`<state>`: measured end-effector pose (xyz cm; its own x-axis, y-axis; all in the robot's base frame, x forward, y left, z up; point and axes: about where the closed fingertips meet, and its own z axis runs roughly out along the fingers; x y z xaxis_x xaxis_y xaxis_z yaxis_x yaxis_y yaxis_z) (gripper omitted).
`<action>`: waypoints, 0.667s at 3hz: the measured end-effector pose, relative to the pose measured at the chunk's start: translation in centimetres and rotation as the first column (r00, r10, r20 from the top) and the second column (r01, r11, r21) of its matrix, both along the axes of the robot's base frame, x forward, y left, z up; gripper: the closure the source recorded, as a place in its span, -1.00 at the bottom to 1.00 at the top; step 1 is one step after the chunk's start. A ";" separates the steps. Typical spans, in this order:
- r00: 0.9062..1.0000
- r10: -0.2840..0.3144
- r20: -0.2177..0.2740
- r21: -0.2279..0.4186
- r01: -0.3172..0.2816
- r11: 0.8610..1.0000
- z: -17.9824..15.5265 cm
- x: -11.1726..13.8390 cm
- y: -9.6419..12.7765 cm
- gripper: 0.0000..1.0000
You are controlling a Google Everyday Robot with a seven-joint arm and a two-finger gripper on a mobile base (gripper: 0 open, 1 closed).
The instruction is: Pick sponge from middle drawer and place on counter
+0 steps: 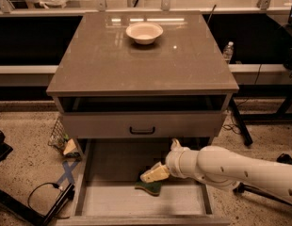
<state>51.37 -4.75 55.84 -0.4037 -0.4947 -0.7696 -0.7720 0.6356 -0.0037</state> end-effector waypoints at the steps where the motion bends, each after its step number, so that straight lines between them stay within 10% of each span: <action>1: 1.000 0.011 0.016 0.028 -0.011 1.000 -2.5 -0.2 0.8 -1.00; 2: 0.998 0.053 0.018 0.060 -0.054 0.997 -7.7 -1.4 0.1 -1.00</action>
Offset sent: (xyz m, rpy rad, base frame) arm -0.0367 -0.0157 -0.1643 0.1026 -0.0022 0.1205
